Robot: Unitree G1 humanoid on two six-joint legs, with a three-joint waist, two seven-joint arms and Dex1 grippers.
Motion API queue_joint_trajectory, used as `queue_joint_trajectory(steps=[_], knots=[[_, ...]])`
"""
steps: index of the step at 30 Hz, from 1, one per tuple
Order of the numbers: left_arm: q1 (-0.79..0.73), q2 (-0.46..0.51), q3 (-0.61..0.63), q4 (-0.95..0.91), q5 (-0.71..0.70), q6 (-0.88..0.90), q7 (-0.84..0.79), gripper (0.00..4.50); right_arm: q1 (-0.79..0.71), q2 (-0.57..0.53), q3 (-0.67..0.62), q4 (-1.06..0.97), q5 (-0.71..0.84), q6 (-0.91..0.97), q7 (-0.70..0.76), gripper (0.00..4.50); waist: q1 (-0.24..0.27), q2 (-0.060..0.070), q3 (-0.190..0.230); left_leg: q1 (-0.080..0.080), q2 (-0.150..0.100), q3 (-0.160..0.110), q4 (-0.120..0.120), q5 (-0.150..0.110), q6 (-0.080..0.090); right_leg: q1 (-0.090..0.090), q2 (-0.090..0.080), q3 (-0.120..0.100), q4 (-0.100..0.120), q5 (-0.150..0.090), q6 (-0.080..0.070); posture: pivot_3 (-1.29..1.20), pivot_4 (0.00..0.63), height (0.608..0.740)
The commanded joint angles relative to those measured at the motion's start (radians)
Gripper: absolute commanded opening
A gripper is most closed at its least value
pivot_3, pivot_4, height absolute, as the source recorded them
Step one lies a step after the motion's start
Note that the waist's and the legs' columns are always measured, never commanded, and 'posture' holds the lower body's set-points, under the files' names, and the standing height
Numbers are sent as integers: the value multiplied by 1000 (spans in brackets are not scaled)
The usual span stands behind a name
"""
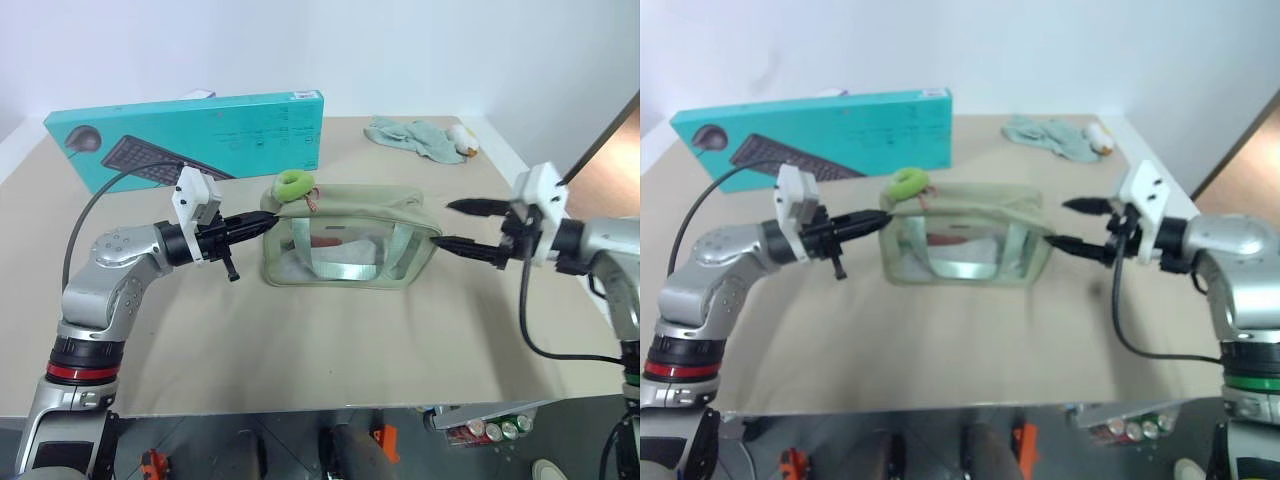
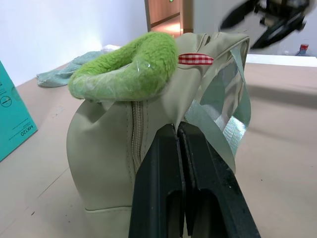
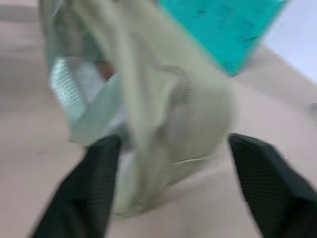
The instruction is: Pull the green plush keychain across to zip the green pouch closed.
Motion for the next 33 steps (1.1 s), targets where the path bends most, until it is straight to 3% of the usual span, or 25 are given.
queue_joint_trajectory(steps=[1,5,8,16,33], knots=[[-26,0,-10,-36,-9,4,-9,0,-91,-29,-53,-35,44,40,-25,4477,0,0,0,0,0,0,0,0,0,0,0,0,0,0,0,0,150,740],[-30,-6,-15,-40,-10,9,-6,0,-213,32,-5,-67,62,78,-78,4477,-1,0,0,0,0,0,0,0,0,0,1,0,0,0,0,0,150,740],[-26,-16,-18,-61,-25,28,-1,0,-339,164,100,-57,18,68,-145,4477,-7,0,0,0,2,0,0,0,0,0,2,1,0,0,0,0,150,740],[-19,-24,-20,-95,-37,53,12,0,-483,373,267,129,-96,-19,-151,4477,2,0,0,-5,2,0,0,0,0,-3,0,-2,1,0,-1,0,150,740],[-7,-29,-23,-108,-33,58,32,0,-483,449,337,175,-136,-92,-1,4477,0,0,0,-6,1,-1,0,-1,2,-3,0,-2,-1,0,-1,0,150,740]])
